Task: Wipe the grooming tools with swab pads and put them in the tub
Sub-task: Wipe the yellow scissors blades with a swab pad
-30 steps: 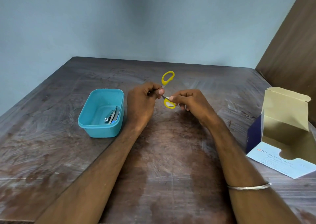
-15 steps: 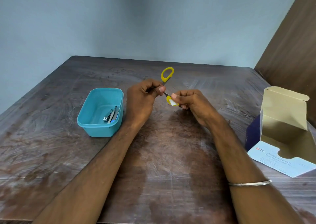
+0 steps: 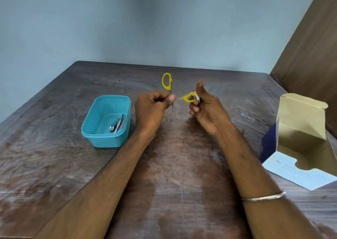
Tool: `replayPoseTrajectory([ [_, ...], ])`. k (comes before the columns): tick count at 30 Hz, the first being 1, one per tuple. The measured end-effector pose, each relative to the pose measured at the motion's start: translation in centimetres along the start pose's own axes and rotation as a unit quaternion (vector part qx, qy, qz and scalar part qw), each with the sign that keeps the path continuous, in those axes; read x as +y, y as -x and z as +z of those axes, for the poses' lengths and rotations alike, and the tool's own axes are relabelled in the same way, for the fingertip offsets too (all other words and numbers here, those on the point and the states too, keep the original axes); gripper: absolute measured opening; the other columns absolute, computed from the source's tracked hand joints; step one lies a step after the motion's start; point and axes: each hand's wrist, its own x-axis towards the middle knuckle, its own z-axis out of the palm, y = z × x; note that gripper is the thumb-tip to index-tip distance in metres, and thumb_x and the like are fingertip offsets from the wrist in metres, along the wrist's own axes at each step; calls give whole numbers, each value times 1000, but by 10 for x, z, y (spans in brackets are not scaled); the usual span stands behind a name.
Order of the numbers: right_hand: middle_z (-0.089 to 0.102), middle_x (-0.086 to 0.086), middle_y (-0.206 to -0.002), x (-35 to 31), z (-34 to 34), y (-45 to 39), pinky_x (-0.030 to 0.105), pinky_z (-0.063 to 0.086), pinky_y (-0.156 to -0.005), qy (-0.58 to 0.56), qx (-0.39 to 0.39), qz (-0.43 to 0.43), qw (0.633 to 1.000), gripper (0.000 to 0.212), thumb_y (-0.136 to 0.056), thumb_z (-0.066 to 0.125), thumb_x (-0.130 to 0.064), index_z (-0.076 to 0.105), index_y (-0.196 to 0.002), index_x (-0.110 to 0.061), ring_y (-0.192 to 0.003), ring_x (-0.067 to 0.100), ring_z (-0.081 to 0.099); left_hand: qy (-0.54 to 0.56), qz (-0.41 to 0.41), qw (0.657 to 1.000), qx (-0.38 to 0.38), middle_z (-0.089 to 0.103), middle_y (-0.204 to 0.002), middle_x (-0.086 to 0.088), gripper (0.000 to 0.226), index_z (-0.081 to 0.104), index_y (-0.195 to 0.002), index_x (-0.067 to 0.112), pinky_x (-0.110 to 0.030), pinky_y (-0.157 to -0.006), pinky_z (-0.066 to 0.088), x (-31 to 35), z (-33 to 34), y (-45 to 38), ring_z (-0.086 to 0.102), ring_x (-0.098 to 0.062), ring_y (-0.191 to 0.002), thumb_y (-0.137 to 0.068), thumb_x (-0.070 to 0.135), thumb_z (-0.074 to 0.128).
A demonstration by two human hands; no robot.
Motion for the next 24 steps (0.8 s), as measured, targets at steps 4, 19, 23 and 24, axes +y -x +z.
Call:
replayPoseTrajectory([
  [4, 48, -6, -61, 3, 1, -1, 26, 29, -58, -41, -28, 10, 999, 33, -77, 66, -46, 67, -82, -14, -49, 8, 39, 13, -48, 999, -7, 61, -52, 14, 22, 71, -63, 22, -20, -60, 43, 2, -1, 1, 52, 1, -54, -83, 12, 76],
  [19, 55, -3, -64, 6, 17, 7, 20, 41, -53, 24, 40, -61, 997, 30, -78, 66, -44, 74, -84, -16, -54, 8, 47, 104, -152, 978, -95, 62, -58, -6, 16, 69, -72, 5, -25, -51, 53, -1, 8, 14, 56, -15, -47, -88, 3, 68],
  [23, 63, -3, -64, 9, 16, 8, 25, 43, -59, 73, 26, -85, 993, 30, -74, 68, -46, 75, -82, -18, -57, 12, 50, 119, -176, 973, -92, 64, -61, -10, 14, 71, -75, 5, -26, -53, 55, 0, 7, 14, 58, -17, -48, -88, 4, 68],
  [24, 65, -4, -65, 10, 15, 7, 28, 42, -63, 89, 22, -90, 992, 28, -75, 70, -44, 76, -84, -19, -58, 12, 51, 128, -184, 970, -93, 65, -62, -11, 13, 71, -76, 5, -27, -54, 56, 0, 6, 13, 58, -17, -49, -89, 4, 67],
])
